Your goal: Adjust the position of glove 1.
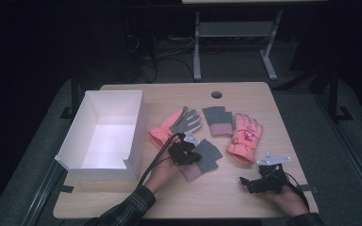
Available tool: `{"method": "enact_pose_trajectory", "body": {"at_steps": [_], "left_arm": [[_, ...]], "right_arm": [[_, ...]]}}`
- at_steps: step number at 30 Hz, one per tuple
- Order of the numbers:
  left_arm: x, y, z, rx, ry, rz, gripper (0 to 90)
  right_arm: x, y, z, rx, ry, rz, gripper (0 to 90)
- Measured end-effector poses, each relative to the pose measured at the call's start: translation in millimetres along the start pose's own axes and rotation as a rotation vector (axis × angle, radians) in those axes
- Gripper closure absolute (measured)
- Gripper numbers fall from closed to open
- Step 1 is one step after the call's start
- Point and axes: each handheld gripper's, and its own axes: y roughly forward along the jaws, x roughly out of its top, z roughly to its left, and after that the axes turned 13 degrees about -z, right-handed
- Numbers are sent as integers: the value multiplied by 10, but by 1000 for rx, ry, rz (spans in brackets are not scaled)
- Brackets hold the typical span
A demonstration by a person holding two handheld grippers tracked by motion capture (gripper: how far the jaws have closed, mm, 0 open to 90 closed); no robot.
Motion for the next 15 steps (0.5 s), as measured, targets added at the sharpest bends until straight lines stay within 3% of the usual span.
{"method": "enact_pose_trajectory", "body": {"at_steps": [4,5,11,15], "left_arm": [[11,-49,-104,-29,-1,-17,875],[4,-81,-198,-51,18,-9,875],[-23,-92,-373,-99,31,16,873],[-67,-41,-424,-115,31,35,873]], "right_arm": [[0,0,0,0,0,0,0],[0,0,0,0,0,0,0],[0,0,0,0,0,0,0],[0,0,0,0,0,0,0]]}}
